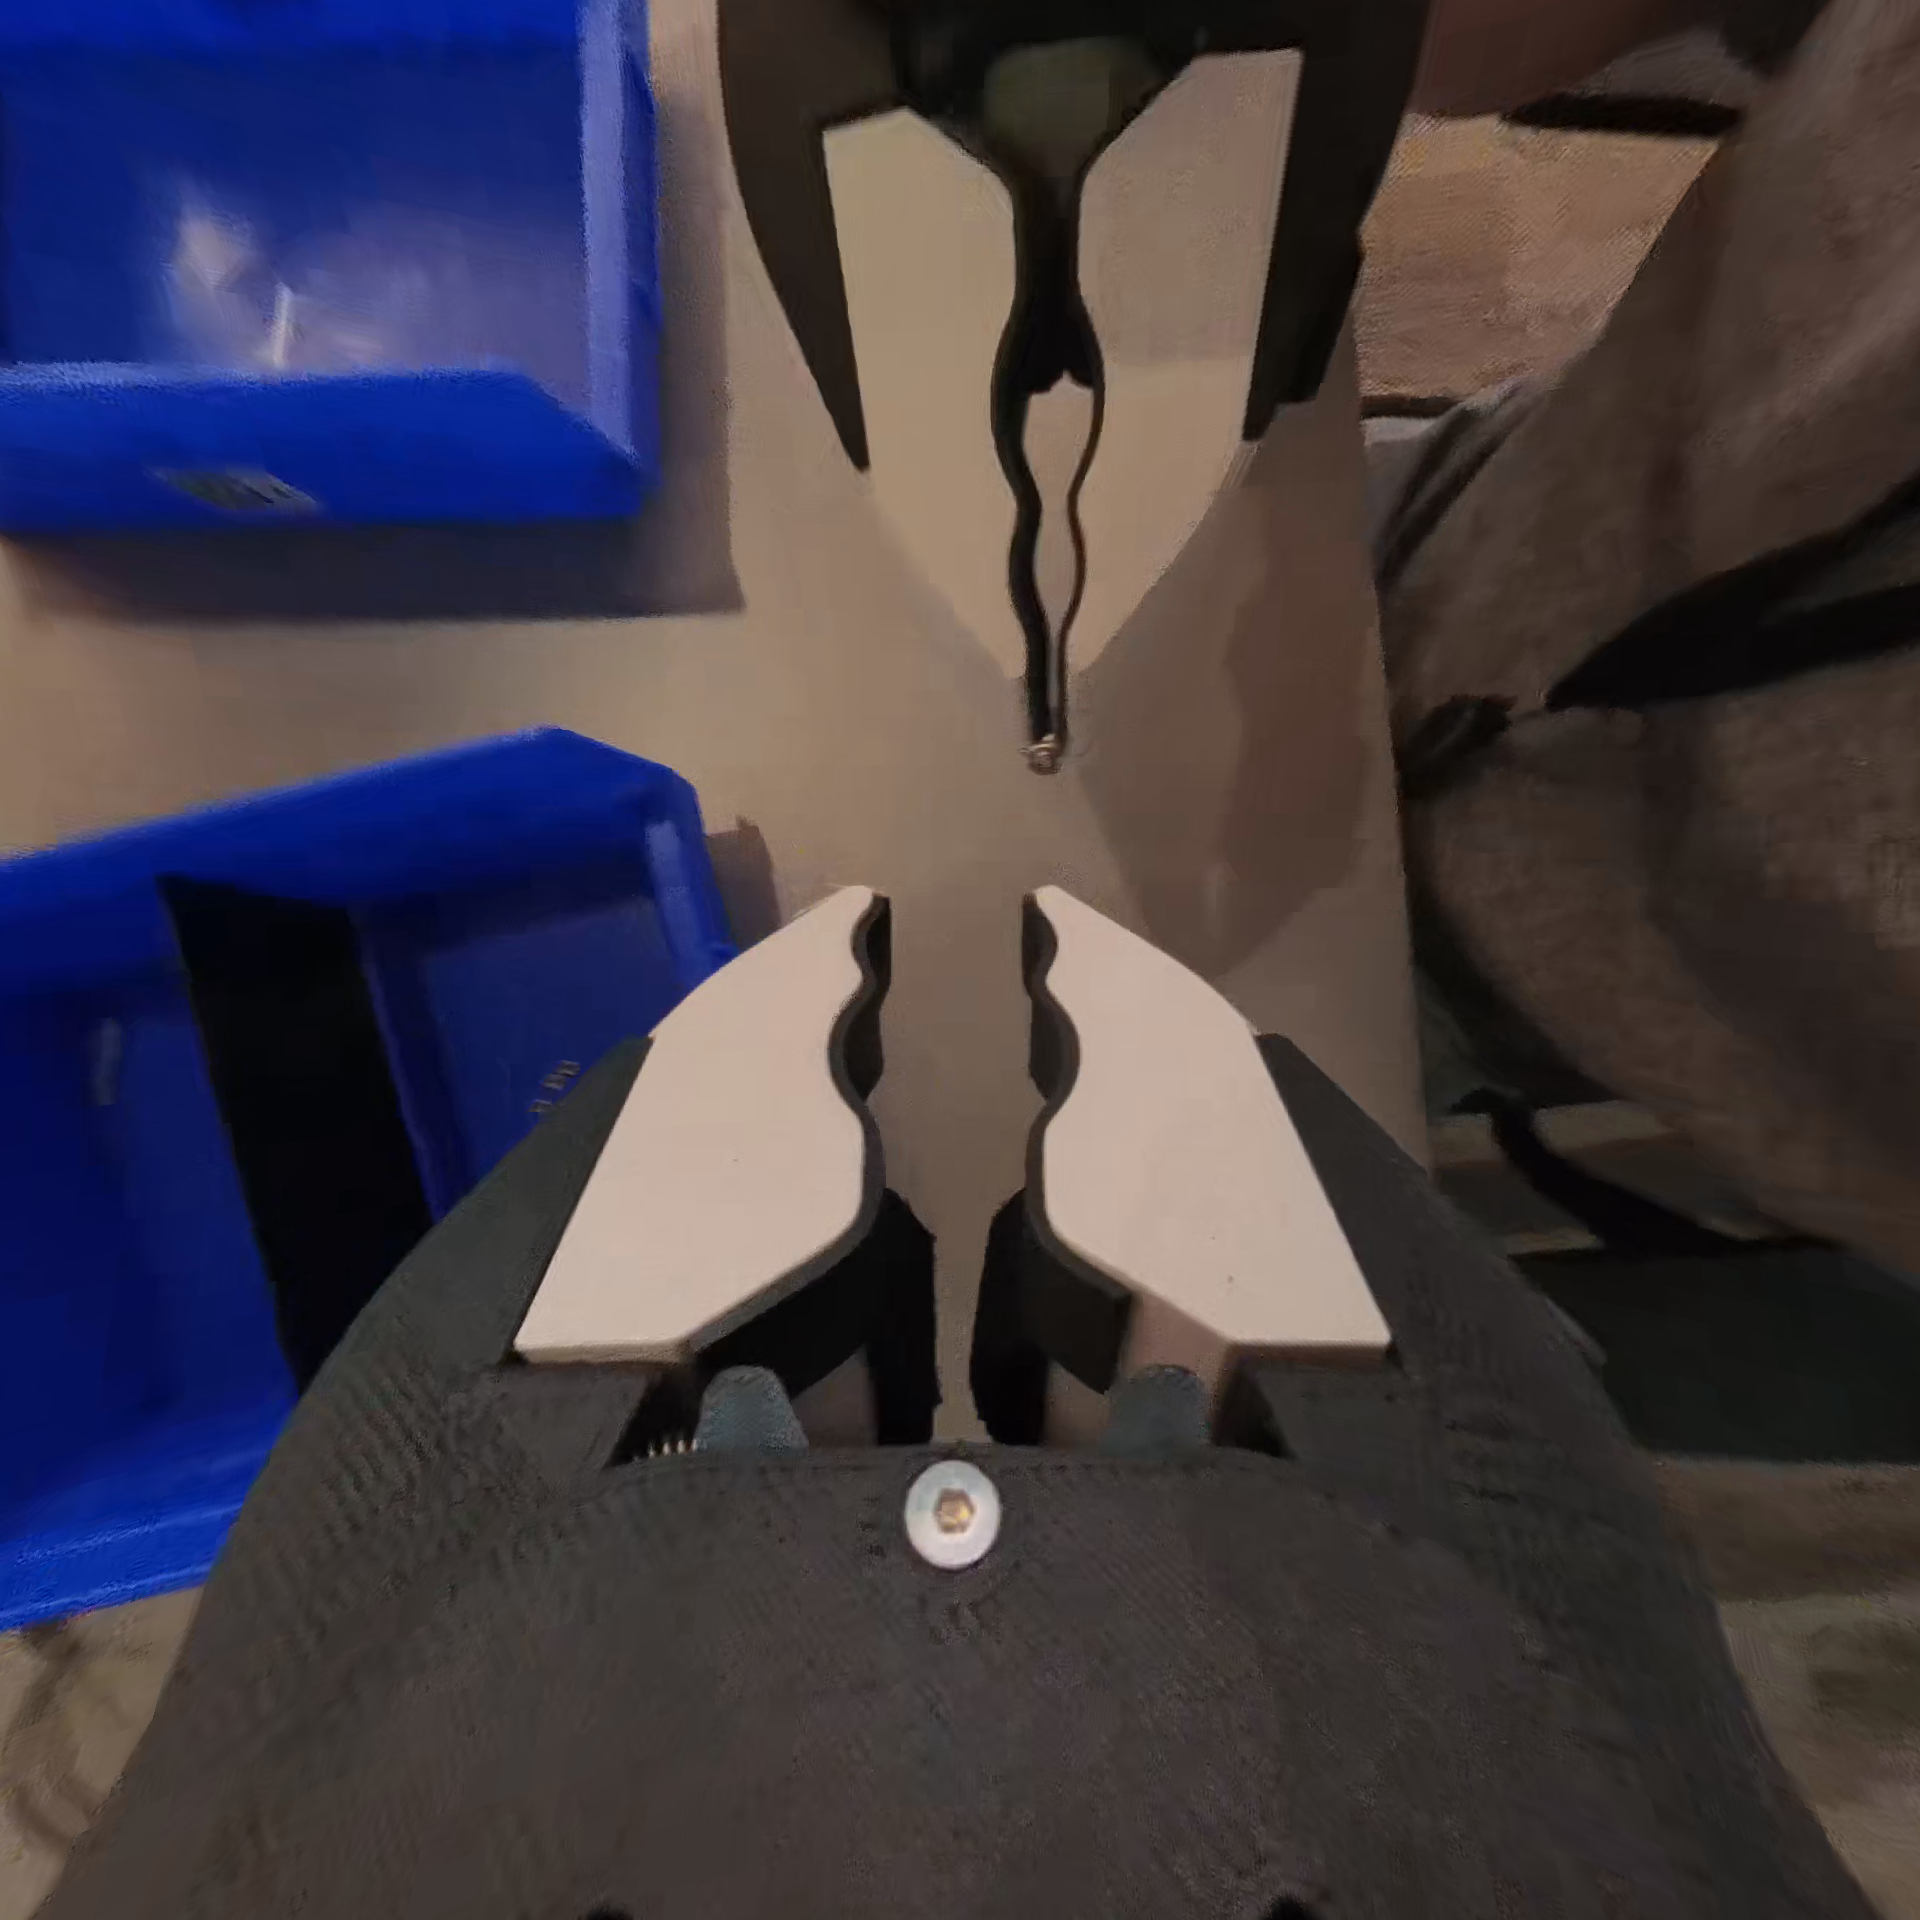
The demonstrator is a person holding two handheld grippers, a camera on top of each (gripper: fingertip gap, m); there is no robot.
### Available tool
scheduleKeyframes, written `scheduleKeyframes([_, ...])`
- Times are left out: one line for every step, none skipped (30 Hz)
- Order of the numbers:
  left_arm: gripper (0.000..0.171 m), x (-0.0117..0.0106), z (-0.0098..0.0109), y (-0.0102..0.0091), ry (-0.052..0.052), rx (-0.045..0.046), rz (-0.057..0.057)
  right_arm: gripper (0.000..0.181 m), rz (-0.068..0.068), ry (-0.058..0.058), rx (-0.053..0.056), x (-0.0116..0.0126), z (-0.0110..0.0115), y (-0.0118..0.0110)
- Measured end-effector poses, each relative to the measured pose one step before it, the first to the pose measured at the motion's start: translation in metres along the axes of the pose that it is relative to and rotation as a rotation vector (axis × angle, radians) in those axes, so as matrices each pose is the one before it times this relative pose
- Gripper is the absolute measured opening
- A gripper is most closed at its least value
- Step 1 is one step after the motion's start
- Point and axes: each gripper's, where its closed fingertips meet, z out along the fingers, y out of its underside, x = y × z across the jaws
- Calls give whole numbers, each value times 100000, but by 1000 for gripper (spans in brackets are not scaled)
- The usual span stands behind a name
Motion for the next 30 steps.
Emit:
scheduleKeyframes([23, 459, 212, -66, 2713, 735, -4548, 2, -2069, 4473, -1427, 351, 49, 81])
scheduleKeyframes([19, 330, 127, -230, 2537, 1990, -4811, 2, -2387, 4464, -1778, 337, 59, 127])
scheduleKeyframes([17, 255, 43, -396, 2652, 3055, -4668, 2, -2220, 3604, -1782, 206, 103, 120])
scheduleKeyframes([15, 98, -7, -347, 1715, 2939, -4052, 2, -1610, 2387, -1179, 65, 90, 39])
scheduleKeyframes([13, -75, -17, -178, 658, 1704, -2980, 2, -1468, 2081, -905, 70, 66, 1])
scheduleKeyframes([14, -165, -18, -93, -130, 1217, -2092, 2, -1453, 1995, -1058, 77, 35, 34])
scheduleKeyframes([14, -220, 30, 13, -718, 244, -1668, 2, -1076, 1651, -795, 64, 26, 19])
scheduleKeyframes([14, -35, 100, 52, -59, -5, -343, 2, -789, 1393, -688, 68, 0, 33])
scheduleKeyframes([17, -5, 166, 134, -381, -834, 89, 2, -648, 1167, -620, 68, -9, 43])
scheduleKeyframes([19, 73, 213, 103, -44, -976, 88, 2, -397, 856, -235, 40, -35, 2])
scheduleKeyframes([19, 73, 212, 15, -57, -378, 100, 2, -487, 713, -232, 18, -30, 9])
scheduleKeyframes([19, -111, 160, -29, -1056, -227, 65, 2, -381, 339, -210, -28, -3, -9])
scheduleKeyframes([19, -42, 156, -20, -435, -276, 382, 2, -143, -213, 266, -86, 26, -79])
scheduleKeyframes([18, 45, 157, -100, 476, 262, -201, 2, -179, -25, -239, -61, 40, -9])
scheduleKeyframes([18, 64, 134, -152, 538, 743, -304, 2, -265, 157, -211, -31, 50, -18])
scheduleKeyframes([18, 50, 137, -21, 305, -106, 138, 2, -200, -63, -15, -54, 34, -36])
scheduleKeyframes([18, -5, 77, -62, -191, 97, 211, 2, -189, 60, -245, -39, 23, 2])
scheduleKeyframes([17, 73, 49, -93, 309, 416, 391, 2, -297, 518, 78, 40, -16, -24])
scheduleKeyframes([15, 72, 30, -41, 397, -59, 318, 2, -12, -128, -67, -35, -11, -1])
scheduleKeyframes([11, -17, 24, -46, -274, 51, 586, 2, 30, 19, -98, 1, -21, 10])
scheduleKeyframes([6, 125, 35, -9, 639, -173, 666, 2, -133, 292, 210, 20, -45, -27])
scheduleKeyframes([6, -9, 17, -51, -176, 111, 167, 2, 33, -12, -135, -2, -54, 22])
scheduleKeyframes([6, 5, 7, -41, -416, 144, 810, 2, -63, 188, 201, 31, -47, -11])
scheduleKeyframes([6, 1, 0, -35, -760, -35, 1380, 2, 248, -249, 299, -9, -50, -2])
scheduleKeyframes([6, 18, 5, -30, -1092, -125, 1899, 2, 181, -220, 418, 10, -50, -12])
scheduleKeyframes([5, 105, 18, -4, -828, -590, 3095, 2, 109, -934, 281, -89, -47, 8])
scheduleKeyframes([5, 177, 12, -17, -577, -637, 4423, 2, 571, -1912, 490, -171, -22, 0])
scheduleKeyframes([5, 317, 4, 66, -49, -1222, 5978, 2, 1666, -3670, 909, -300, -29, 0])
scheduleKeyframes([5, 419, 6, 73, 671, -1581, 7164, 2, 2700, -6223, 1185, -557, -15, 5])
scheduleKeyframes([5, 397, -8, 7, 478, -1206, 7302, 2, 3054, -5776, 1573, -443, -5, -12])
